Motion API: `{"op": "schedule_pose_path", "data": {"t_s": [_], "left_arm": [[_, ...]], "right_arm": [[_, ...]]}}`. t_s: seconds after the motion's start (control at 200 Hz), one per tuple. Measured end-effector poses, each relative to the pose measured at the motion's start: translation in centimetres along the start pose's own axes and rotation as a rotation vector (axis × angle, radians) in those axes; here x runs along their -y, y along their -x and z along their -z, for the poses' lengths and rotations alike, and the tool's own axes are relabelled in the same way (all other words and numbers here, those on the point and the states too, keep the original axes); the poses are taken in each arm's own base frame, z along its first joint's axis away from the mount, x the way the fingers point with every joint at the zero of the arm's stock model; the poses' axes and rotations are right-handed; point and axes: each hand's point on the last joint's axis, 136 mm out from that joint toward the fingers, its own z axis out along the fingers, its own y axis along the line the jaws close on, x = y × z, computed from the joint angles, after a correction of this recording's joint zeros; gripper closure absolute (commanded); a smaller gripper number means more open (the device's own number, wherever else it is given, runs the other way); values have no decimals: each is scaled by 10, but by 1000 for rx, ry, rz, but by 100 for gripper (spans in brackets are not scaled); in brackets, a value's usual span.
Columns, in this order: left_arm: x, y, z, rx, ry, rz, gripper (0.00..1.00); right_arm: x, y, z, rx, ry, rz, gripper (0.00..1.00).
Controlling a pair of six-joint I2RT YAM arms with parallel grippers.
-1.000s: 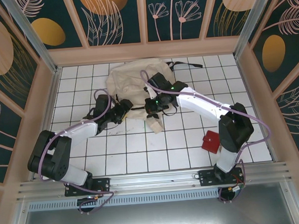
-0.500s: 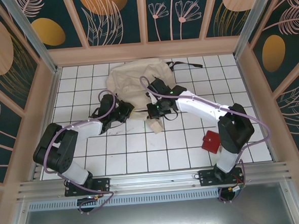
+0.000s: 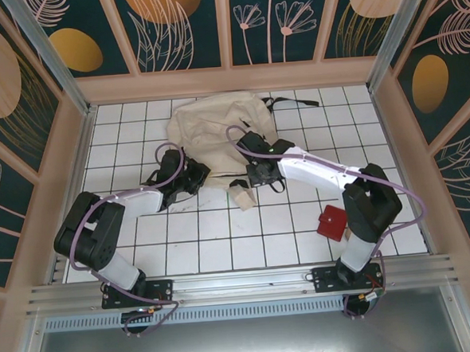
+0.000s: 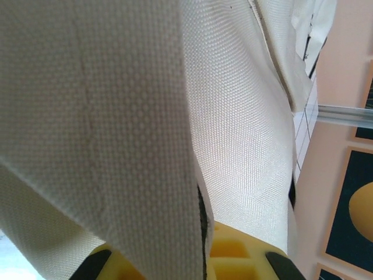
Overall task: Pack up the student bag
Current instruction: Zip the student bag at the top-center of the table.
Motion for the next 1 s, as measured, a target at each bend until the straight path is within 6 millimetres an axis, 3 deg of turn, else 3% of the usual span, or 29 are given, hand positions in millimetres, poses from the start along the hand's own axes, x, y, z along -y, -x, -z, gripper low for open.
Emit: {"op": "schedule_pose_path", "data": {"t_s": [0.26,0.54,0.751,0.871,1.001], "left_arm": [[-6,25,14,69,30,-13,100],[-29,63,32,138,90,-21,100],[-41,73,37,138,101,-28,100],[-43,75,38,134,107,-51,100],[-49,87,44,165,151,-73,48]], "right_arm": [[34,20,-6,24,-76,-61,100],[11,51,-15,56,-37,-1,100],[1,62,-39,48,-44,8,100],[-5,60,-40,33,-15,16,100],[-26,54,-33,4,95,46,100]]}}
